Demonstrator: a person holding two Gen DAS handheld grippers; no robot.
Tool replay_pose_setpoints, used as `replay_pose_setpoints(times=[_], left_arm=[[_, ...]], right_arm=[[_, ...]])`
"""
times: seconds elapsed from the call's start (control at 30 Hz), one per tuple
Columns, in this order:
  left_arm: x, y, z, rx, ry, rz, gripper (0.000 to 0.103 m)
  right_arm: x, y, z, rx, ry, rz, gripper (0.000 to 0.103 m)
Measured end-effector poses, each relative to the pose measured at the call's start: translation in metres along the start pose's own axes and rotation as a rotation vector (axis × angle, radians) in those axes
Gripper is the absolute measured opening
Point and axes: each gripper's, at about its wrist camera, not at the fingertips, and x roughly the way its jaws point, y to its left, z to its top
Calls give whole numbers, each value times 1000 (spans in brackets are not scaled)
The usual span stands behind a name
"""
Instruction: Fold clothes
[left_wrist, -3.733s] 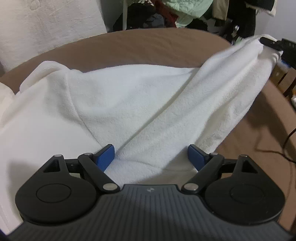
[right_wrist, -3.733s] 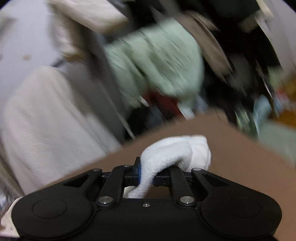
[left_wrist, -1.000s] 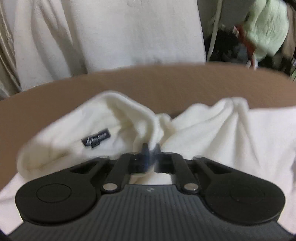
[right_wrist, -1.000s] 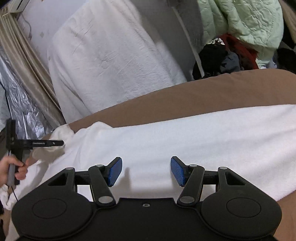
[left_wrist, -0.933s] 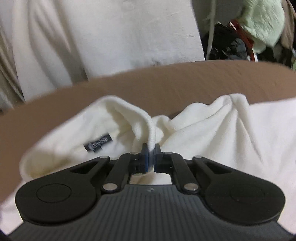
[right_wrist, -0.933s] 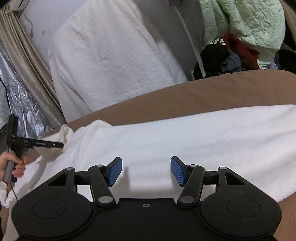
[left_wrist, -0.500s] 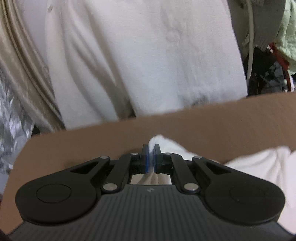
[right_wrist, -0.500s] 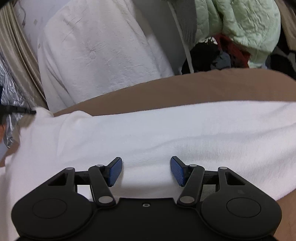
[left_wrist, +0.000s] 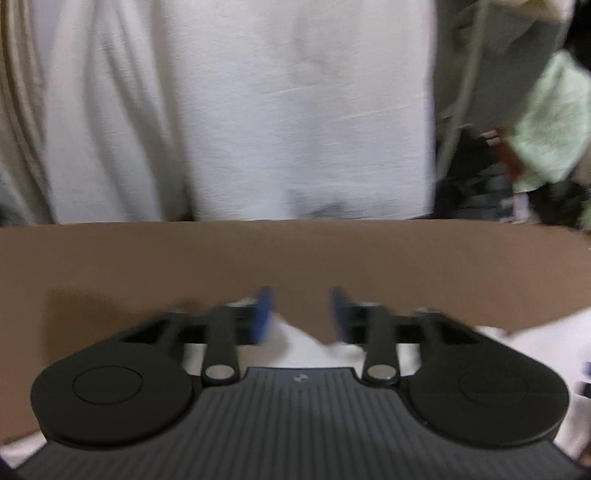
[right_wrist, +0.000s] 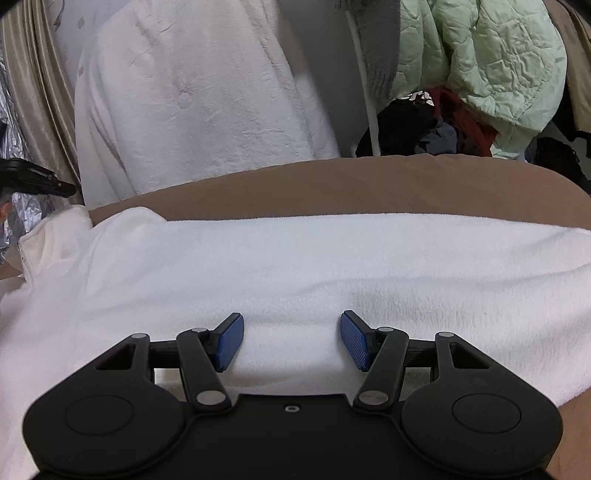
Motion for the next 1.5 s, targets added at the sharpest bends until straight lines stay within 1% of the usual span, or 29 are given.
replay_pose_setpoints(times=[0.07, 0.17, 0.2, 0.27, 0.3, 0.33, 0.37, 0.43, 0.5, 0.53, 0.6, 0.63, 0.67, 0.7, 0.8, 0.83, 0.87, 0.93, 1.0, 1.07, 1.1, 1.13, 1.17, 1.23, 1.27, 1.33, 1.43, 1.47, 1.5], left_arm=[[-6, -8, -11, 79, 15, 27, 77], [-11, -19, -28, 218, 53, 101, 87], [-9, -21, -33, 257, 71, 136, 89], [5, -19, -46, 289, 120, 199, 88], [12, -16, -52, 278, 145, 204, 86], [18, -12, -58, 250, 171, 191, 50], [25, -8, -64, 223, 197, 178, 7], [29, -11, -68, 208, 166, 229, 4], [28, -21, -62, 252, 87, 307, 4], [28, -22, -55, 244, 57, 336, 4], [25, -15, -36, 177, 9, 365, 4], [29, -11, -31, 162, 6, 379, 4], [35, -6, -29, 156, 13, 396, 4], [47, -5, -31, 168, 46, 411, 4], [94, -8, -46, 244, 202, 451, 4], [103, -13, -51, 276, 219, 475, 4], [106, -20, -53, 302, 210, 496, 4], [105, -24, -47, 284, 209, 494, 4], [101, -21, -41, 239, 206, 473, 6], [76, -19, -36, 159, 158, 390, 22], [62, -20, -35, 137, 123, 351, 27], [48, -23, -36, 128, 82, 318, 40], [34, -26, -37, 123, 38, 284, 60], [9, -35, -44, 109, -25, 213, 71], [-3, -39, -48, 100, -51, 177, 73], [-15, -51, -56, 114, -47, 100, 73], [-6, -77, -73, 220, 44, 23, 73], [3, -87, -81, 267, 89, 37, 73], [17, -95, -88, 316, 139, 96, 71]], right_arm=[[-1, 3, 2, 6, 0, 12, 64], [-5, 11, 3, 1, 2, 61, 64], [-5, 14, 3, -3, 5, 68, 64], [-5, 19, 2, -14, 10, 68, 64], [-5, 21, 1, -18, 12, 66, 64], [-5, 22, 0, -23, 14, 63, 64], [-5, 23, 0, -25, 15, 61, 64], [-6, 25, -2, -28, 16, 58, 64], [-6, 26, -4, -33, 16, 53, 64], [-6, 26, -5, -39, 17, 46, 64], [-5, 27, -7, -50, 19, 27, 64], [-3, 27, -7, -57, 22, 15, 64], [-2, 27, -8, -65, 27, 0, 63], [-1, 27, -9, -73, 30, -10, 63], [2, 28, -10, -93, 35, -23, 63], [2, 29, -11, -99, 35, -25, 64], [2, 29, -11, -103, 34, -26, 64], [1, 29, -12, -109, 32, -26, 64], [1, 29, -11, -111, 34, -23, 64], [-1, 29, -8, -106, 34, -19, 64], [-4, 29, -6, -101, 32, -13, 64], [-6, 31, -4, -96, 28, 0, 64], [-9, 32, -2, -90, 22, 23, 64], [-15, 38, 1, -77, 2, 92, 64], [-19, 44, 2, -79, -8, 131, 64], [-25, 60, 1, -122, -19, 208, 64], [-31, 90, -5, -230, -5, 321, 64], [-31, 101, -10, -283, 22, 361, 64], [-29, 110, -15, -337, 57, 394, 64]])
